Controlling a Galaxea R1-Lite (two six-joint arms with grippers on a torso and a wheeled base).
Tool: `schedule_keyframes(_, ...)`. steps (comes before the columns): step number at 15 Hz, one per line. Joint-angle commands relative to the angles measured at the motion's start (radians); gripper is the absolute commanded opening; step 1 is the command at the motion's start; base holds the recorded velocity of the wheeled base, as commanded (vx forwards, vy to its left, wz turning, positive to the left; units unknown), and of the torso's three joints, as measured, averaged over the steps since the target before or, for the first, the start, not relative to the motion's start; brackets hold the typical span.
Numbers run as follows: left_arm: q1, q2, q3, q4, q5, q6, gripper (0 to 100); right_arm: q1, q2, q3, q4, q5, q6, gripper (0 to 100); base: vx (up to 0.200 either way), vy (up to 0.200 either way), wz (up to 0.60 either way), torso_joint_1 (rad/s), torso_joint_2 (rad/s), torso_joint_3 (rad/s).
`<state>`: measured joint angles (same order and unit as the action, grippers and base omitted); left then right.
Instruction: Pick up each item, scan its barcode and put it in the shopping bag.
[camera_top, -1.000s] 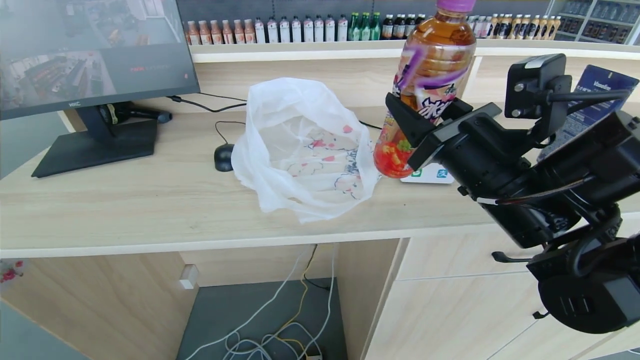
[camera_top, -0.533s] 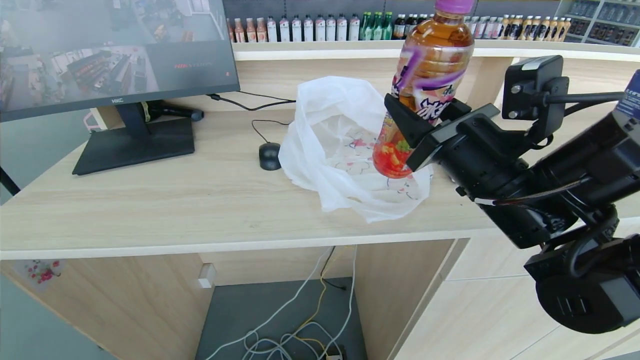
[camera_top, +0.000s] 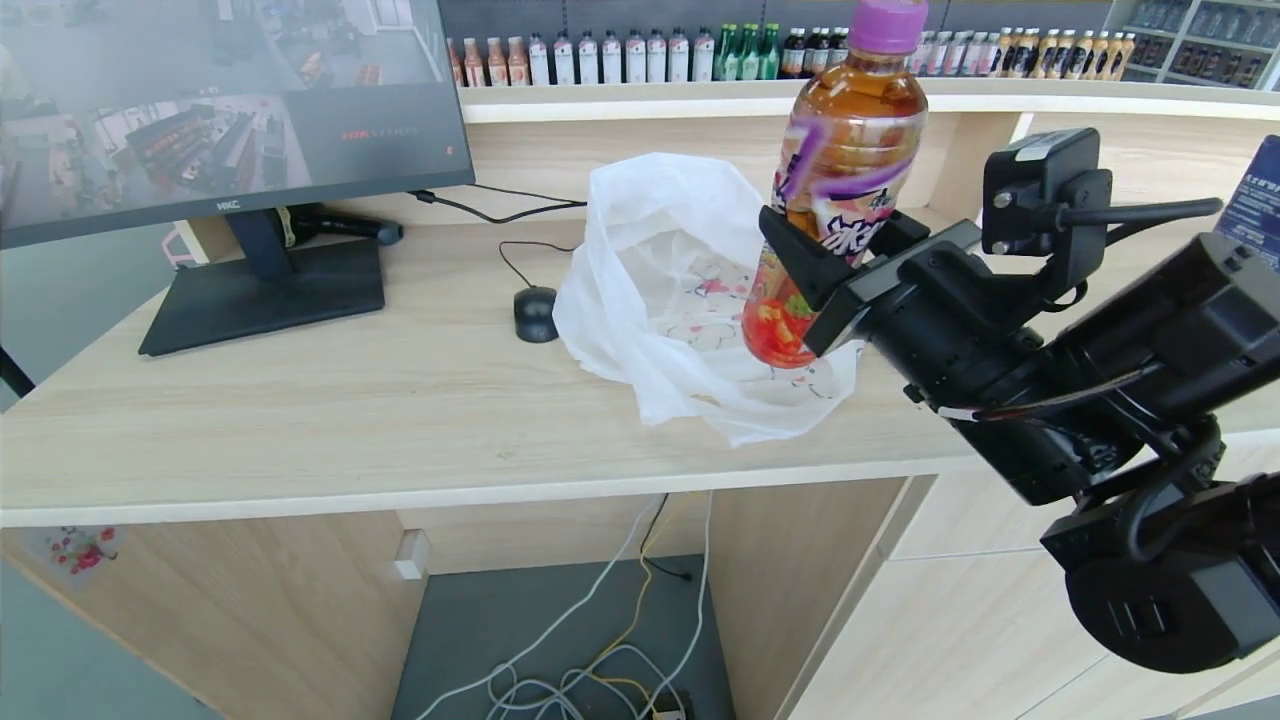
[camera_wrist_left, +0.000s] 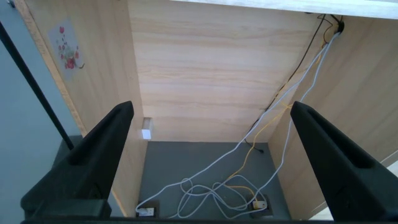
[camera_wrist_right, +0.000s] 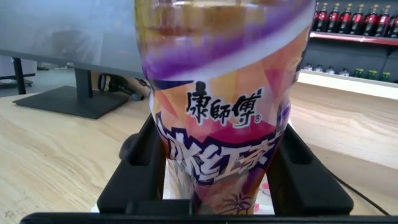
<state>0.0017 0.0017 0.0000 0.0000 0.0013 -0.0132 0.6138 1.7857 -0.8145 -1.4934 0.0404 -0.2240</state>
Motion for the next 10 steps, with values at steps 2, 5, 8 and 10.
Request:
schedule_keyframes(2, 0.0, 0.0, 0.0, 0.0, 0.0, -0.001, 100, 0.003, 0.011, -0.005, 0.027, 0.001, 0.0, 0, 0.0, 0.0, 0.0, 0.0, 0.0, 0.0)
schedule_keyframes(5, 0.0, 0.0, 0.0, 0.0, 0.0, -0.001, 100, 0.001, 0.004, -0.081, 0.162, -0.005, 0.002, 0, 0.0, 0.0, 0.0, 0.0, 0.0, 0.0)
schedule_keyframes(8, 0.0, 0.0, 0.0, 0.0, 0.0, -0.001, 100, -0.006, 0.024, -0.206, 0.312, -0.007, 0.012, 0, 0.0, 0.0, 0.0, 0.0, 0.0, 0.0)
schedule_keyframes(10, 0.0, 0.0, 0.0, 0.0, 0.0, -0.001, 100, -0.043, 0.06, -0.258, 0.343, -0.007, 0.032, 0, 0.0, 0.0, 0.0, 0.0, 0.0, 0.0)
